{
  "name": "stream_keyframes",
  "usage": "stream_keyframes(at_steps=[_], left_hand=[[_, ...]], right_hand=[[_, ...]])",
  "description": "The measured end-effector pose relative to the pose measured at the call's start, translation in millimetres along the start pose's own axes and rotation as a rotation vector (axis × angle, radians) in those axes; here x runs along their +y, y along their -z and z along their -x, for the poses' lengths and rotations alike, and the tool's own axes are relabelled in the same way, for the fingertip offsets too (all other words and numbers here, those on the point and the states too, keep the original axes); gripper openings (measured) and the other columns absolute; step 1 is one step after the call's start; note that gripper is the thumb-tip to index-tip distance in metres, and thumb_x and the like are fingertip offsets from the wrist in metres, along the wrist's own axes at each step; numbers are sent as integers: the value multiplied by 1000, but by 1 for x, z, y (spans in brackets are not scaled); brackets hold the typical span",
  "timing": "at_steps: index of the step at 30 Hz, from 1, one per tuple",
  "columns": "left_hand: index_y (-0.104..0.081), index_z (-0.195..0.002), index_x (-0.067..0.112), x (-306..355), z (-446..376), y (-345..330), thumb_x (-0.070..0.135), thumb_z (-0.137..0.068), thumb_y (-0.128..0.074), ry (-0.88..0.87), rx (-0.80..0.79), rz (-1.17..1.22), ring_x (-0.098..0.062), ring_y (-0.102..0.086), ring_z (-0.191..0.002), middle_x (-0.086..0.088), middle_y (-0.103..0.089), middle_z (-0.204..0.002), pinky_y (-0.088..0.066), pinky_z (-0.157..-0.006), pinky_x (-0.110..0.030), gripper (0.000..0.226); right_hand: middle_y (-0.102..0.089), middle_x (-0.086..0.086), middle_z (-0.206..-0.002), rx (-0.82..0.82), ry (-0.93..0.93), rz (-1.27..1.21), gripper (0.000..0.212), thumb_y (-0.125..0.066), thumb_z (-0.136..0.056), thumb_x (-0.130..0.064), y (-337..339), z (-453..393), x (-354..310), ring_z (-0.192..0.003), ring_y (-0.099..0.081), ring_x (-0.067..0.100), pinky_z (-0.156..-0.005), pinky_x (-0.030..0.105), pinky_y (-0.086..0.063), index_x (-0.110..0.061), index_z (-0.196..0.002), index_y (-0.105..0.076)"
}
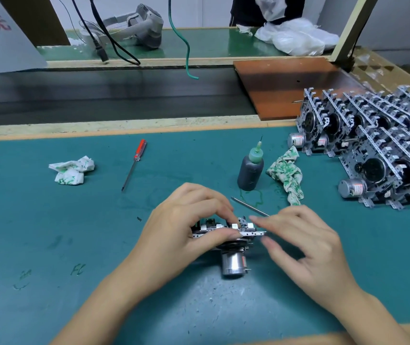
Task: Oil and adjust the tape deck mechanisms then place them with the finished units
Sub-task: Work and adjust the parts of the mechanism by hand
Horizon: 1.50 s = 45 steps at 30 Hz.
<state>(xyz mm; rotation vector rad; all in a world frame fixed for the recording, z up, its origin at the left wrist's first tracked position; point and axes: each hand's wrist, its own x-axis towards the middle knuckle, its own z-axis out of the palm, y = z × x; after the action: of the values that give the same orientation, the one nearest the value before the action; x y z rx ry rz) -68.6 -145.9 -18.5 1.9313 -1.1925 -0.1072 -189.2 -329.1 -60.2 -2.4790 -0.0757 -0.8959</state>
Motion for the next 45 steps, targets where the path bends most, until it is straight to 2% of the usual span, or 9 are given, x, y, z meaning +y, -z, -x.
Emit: stream_keyframes(at_steps=[5,17,22,28,32,36,40,43,45], left_hand=[[-70,-81,31,-1,0,0,47,-81,-60,-6,4,11,-7,-54,-100,21,-63,-98,-42,-85,-25,19],[-63,-90,36,-1,0,-1,47,-81,-60,-11,8,22,-7,-55,-99,19,-64,-99,-42,-85,-23,14],[-64,-89,35,-1,0,-1,47,-80,-61,-9,12,25,-6,-56,-98,20,-64,-98,-42,-84,-22,15],[-67,-85,34,3,3,2,46,-80,-61,18,4,98,-7,-58,-99,21,-65,-97,-43,-85,-22,14],[-66,-91,31,4,9,12,39,-81,-57,96,126,332,-5,-63,-95,17,-69,-93,-43,-84,-14,15],[-66,-86,30,-4,25,17,44,-76,-61,101,191,121,-3,-61,-90,18,-67,-92,-41,-80,-10,19],[-71,-82,33,-10,36,19,39,-74,-70,105,260,40,-3,-60,-81,12,-64,-89,-41,-76,-9,10],[-72,-82,34,-8,31,17,28,-74,-69,118,270,54,-5,-59,-78,10,-62,-87,-41,-70,-9,10],[-73,-83,33,-1,22,14,35,-74,-72,95,232,83,-10,-60,-78,9,-62,-86,-44,-66,-15,9]], right_hand=[[-71,-11,-89,-85,126,217,24,-59,-84,-31,-6,3,0,-76,-61,21,-68,31,-50,-14,-80,-75],[-69,-17,-96,-180,21,131,23,-54,-86,-26,-1,4,1,-84,-59,15,-72,32,-51,-18,-91,-75],[-69,-15,-95,-182,-84,-27,25,-52,-88,-24,-1,4,3,-86,-59,12,-76,32,-49,-17,-94,-75],[-63,-12,-85,3,-303,-362,11,-54,-86,-32,5,-10,-12,-83,-60,6,-74,19,-45,-31,-87,-65],[-47,-14,-75,-165,-13,-54,24,-51,-87,-45,10,-36,-33,-69,-44,3,-58,22,-38,-22,-85,-57],[-49,-5,-64,-351,219,339,36,-41,-86,-53,4,-68,-55,-57,-53,18,-41,25,-27,-21,-76,-53],[-50,-5,-57,-472,298,405,35,-34,-90,-46,1,-76,-55,-49,-54,17,-40,24,-21,-23,-72,-52],[-50,-4,-56,-482,288,339,34,-36,-91,-43,8,-73,-51,-49,-54,19,-38,26,-28,-20,-70,-50],[-43,-7,-56,-466,251,270,31,-36,-91,-46,18,-70,-46,-46,-51,22,-38,28,-32,-22,-71,-38]])
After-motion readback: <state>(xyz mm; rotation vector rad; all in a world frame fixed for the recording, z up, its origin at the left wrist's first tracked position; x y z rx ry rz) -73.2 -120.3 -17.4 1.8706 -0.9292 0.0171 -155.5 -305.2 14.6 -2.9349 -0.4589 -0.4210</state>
